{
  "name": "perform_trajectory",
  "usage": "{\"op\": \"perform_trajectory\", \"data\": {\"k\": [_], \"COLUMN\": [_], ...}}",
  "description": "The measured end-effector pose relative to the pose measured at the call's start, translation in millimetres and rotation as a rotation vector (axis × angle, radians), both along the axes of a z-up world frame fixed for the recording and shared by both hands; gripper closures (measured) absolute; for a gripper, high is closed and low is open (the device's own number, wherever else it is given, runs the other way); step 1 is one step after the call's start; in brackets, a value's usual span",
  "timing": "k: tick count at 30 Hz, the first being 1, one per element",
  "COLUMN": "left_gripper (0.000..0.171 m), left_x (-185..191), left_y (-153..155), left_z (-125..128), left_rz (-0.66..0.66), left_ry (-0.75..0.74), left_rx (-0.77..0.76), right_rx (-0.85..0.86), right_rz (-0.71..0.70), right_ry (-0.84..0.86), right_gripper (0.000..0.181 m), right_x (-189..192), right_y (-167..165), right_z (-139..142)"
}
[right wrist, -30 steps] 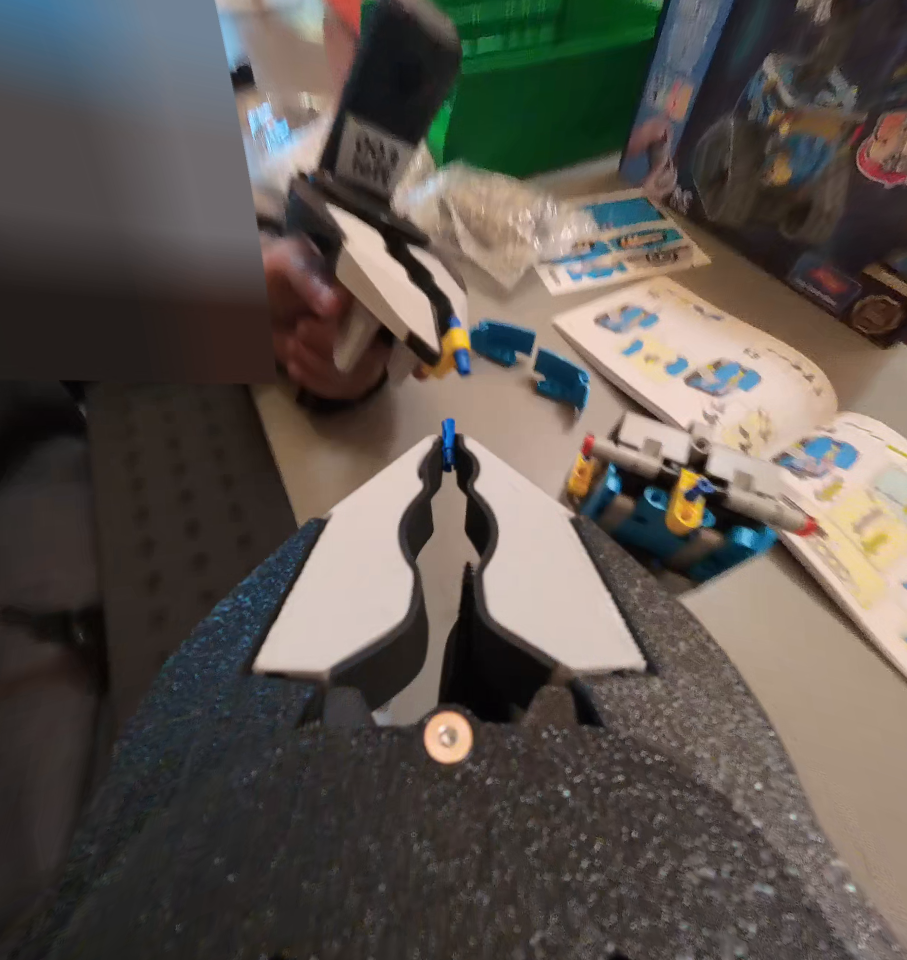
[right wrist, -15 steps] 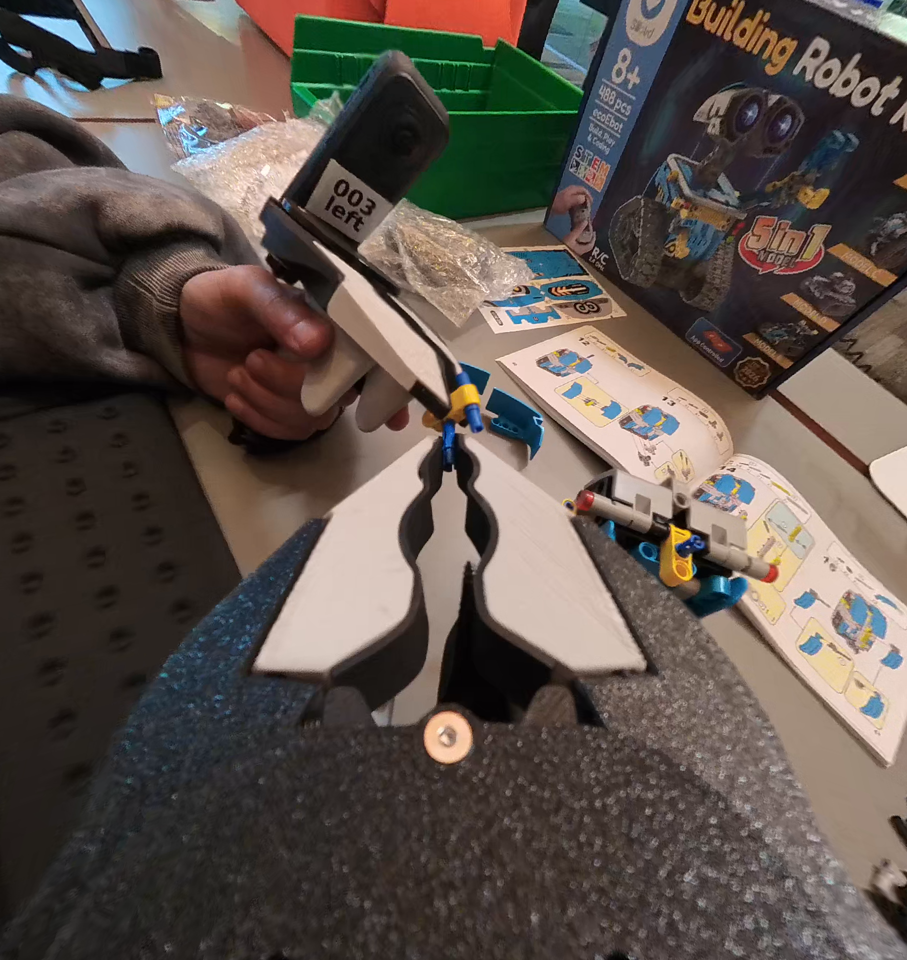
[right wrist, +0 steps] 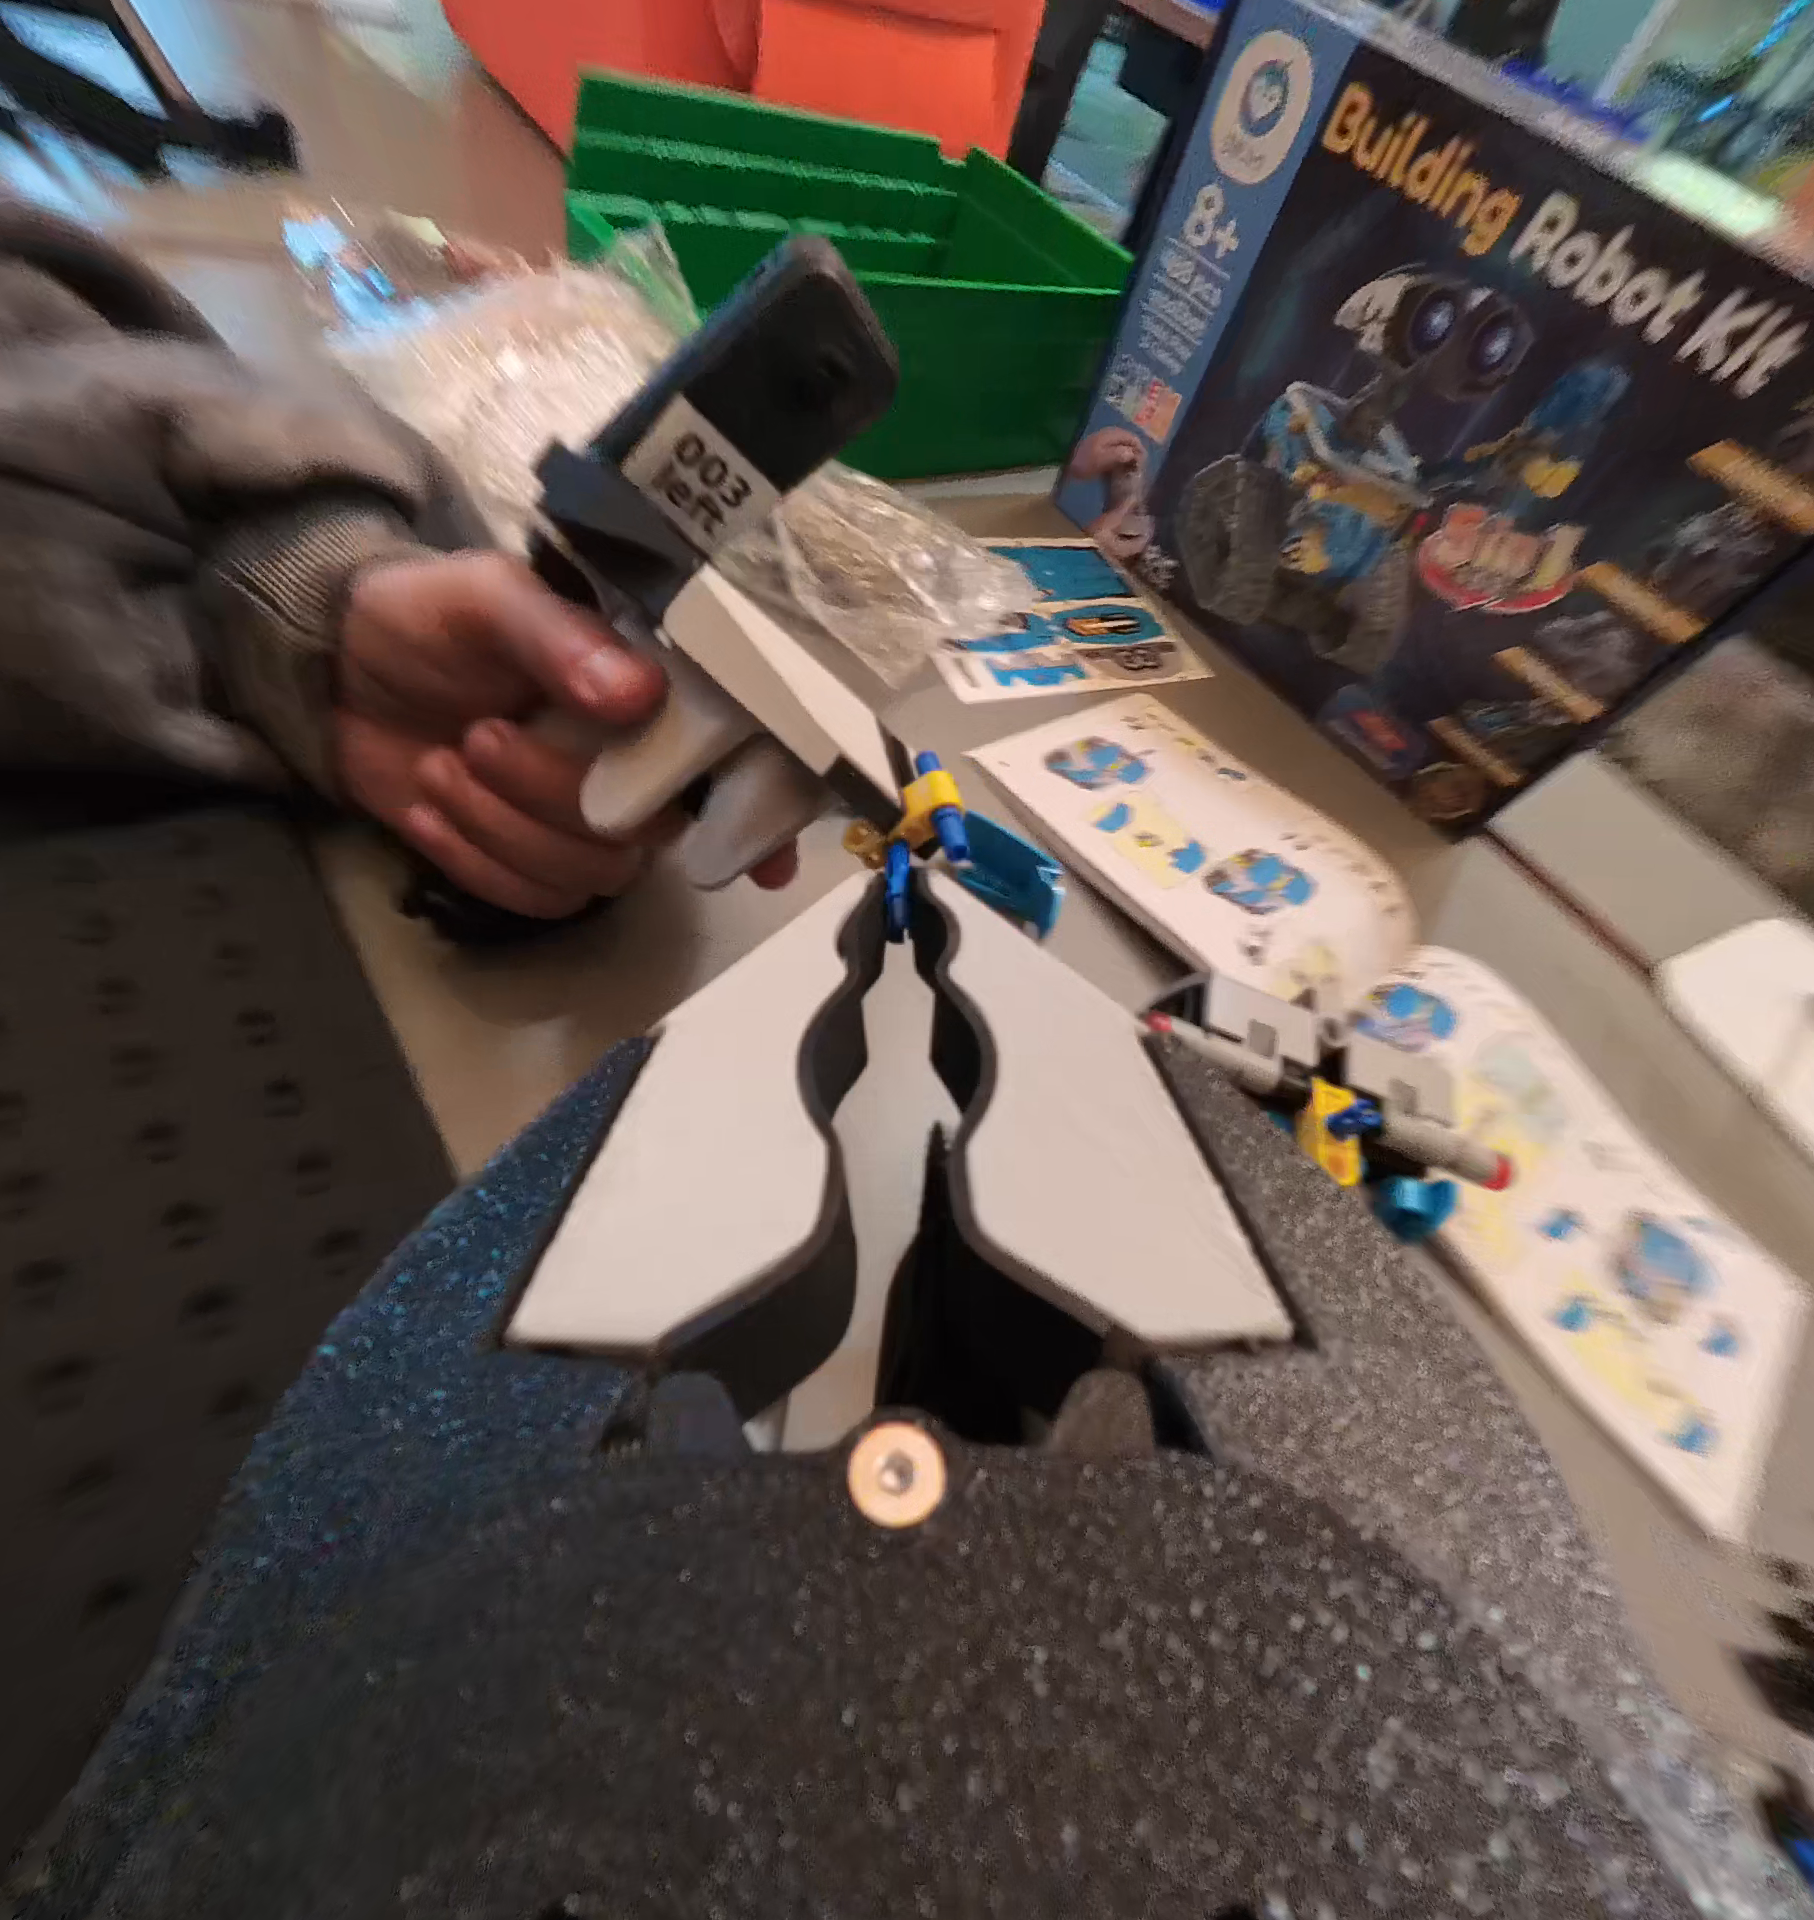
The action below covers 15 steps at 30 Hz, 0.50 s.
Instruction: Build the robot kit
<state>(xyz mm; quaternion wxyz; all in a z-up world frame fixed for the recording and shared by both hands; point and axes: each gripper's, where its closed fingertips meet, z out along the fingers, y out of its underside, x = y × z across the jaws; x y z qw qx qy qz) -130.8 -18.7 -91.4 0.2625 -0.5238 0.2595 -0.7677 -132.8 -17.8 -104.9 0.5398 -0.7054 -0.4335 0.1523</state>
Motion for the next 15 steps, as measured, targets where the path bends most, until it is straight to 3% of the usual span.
{"op": "perform_trajectory", "data": {"k": [8, 15], "left_gripper": [0.165, 0.165], "left_x": [-2, -3], "left_y": [-15, -23], "left_z": [7, 10], "left_rz": [0.035, 0.023], "left_ry": [0.006, -0.014], "left_rx": [0.273, 0.323], "right_rx": [-0.367, -0.452], "right_rz": [0.207, 0.280], "right_ry": [0.364, 0.478], "right_gripper": [0.178, 0.178], "right_x": [-4, -6], "right_y": [-17, -24], "right_z": [6, 13]}}
